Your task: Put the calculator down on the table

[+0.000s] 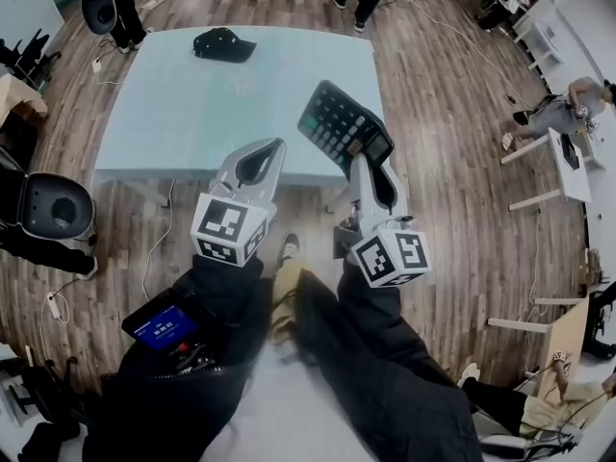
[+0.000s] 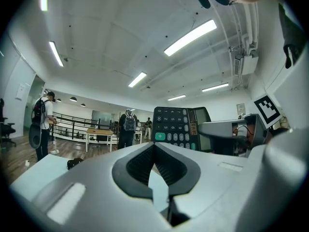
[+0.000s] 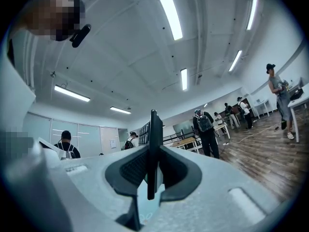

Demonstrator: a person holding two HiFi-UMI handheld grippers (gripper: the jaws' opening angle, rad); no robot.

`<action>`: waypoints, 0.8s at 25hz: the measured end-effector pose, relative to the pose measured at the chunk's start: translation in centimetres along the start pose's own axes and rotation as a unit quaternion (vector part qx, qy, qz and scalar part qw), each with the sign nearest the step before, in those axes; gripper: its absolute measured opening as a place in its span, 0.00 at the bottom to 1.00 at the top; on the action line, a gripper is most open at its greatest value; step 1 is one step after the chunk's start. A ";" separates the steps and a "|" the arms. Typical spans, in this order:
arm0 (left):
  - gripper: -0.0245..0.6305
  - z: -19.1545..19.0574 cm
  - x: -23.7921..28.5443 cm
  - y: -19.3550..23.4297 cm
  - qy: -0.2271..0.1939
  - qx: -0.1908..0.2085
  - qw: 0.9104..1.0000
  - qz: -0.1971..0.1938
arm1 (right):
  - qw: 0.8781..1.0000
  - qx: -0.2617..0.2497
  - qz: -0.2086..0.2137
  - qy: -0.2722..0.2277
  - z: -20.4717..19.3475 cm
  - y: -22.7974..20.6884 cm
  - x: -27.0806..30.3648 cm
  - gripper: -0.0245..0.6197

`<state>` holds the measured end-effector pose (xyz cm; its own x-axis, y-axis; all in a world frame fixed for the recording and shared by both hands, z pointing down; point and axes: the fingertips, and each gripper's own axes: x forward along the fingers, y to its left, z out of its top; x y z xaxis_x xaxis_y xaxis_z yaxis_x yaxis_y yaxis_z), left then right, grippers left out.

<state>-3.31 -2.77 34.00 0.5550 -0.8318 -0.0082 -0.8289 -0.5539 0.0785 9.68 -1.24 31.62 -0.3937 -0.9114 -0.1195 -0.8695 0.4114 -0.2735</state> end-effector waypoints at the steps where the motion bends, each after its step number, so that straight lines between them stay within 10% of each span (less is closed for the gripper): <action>1: 0.04 0.2 1.3 0.3 -0.001 0.000 1.000 0.001 | 1.000 -0.001 0.001 -0.001 0.4 -0.8 1.0 0.12; 20: 0.04 1.2 16.7 4.9 0.013 0.024 0.999 0.025 | 0.999 0.033 0.013 0.005 1.3 -13.4 13.5 0.12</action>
<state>1.79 -19.45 33.07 0.5132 -0.8581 0.0202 -0.8582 -0.5125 0.0300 16.42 -19.12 32.42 -0.4185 -0.9006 -0.1173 -0.8380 0.4327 -0.3325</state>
